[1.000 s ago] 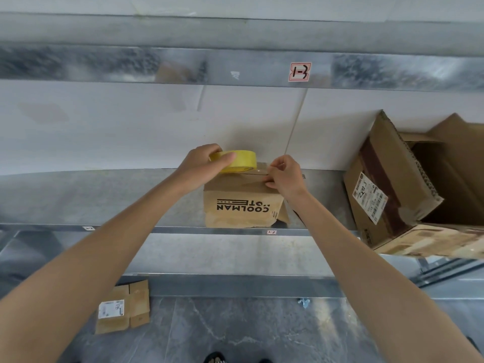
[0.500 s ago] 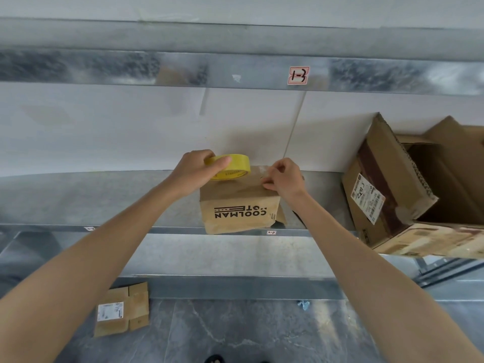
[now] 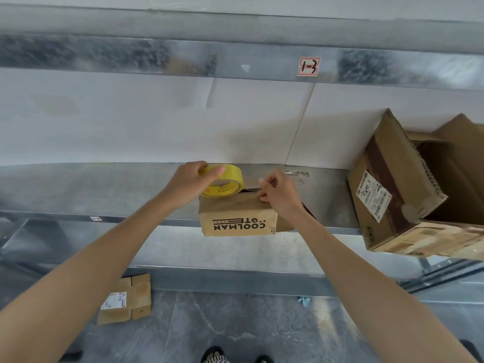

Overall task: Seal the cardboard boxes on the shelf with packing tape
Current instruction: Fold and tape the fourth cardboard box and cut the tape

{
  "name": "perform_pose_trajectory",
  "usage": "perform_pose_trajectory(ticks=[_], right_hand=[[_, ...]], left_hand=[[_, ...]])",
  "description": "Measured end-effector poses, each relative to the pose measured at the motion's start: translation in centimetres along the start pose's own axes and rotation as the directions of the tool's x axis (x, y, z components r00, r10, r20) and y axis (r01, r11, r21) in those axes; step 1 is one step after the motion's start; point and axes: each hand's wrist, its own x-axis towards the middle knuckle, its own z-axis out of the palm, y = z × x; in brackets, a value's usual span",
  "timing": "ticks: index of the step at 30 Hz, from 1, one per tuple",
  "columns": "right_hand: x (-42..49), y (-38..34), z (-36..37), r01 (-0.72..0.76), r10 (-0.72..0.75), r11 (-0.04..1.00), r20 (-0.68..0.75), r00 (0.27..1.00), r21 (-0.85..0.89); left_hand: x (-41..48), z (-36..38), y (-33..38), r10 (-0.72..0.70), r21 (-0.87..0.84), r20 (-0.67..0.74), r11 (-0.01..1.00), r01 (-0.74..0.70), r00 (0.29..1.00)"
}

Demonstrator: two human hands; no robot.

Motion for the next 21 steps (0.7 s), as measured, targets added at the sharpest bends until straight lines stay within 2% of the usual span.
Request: perform_pose_trajectory(ticks=[6,14,19,21], right_hand=[[-1.2,1.7,0.1,-0.01,0.01,1.0,-0.016,1.0,0.002],[-2.0,2.1,0.2,0.019,-0.021,0.998,-0.021,1.0,-0.06],[-1.8,1.8,0.4,0.002,-0.003,0.997,-0.008,1.0,-0.083],[-1.7,1.7,0.4,0.0,0.0,0.996,-0.007,1.0,-0.094]], left_hand=[[-0.6,1.1,0.1,-0.048,-0.025,0.013,0.999,0.048,0.999],[-1.2,2.1,-0.5,-0.019,-0.061,-0.028,0.998,0.017,0.999],[-1.7,2.4,-0.9,0.001,-0.03,0.014,1.0,0.0,1.0],[-2.0,2.9,-1.3,-0.029,-0.034,-0.025,0.999,0.028,0.999]])
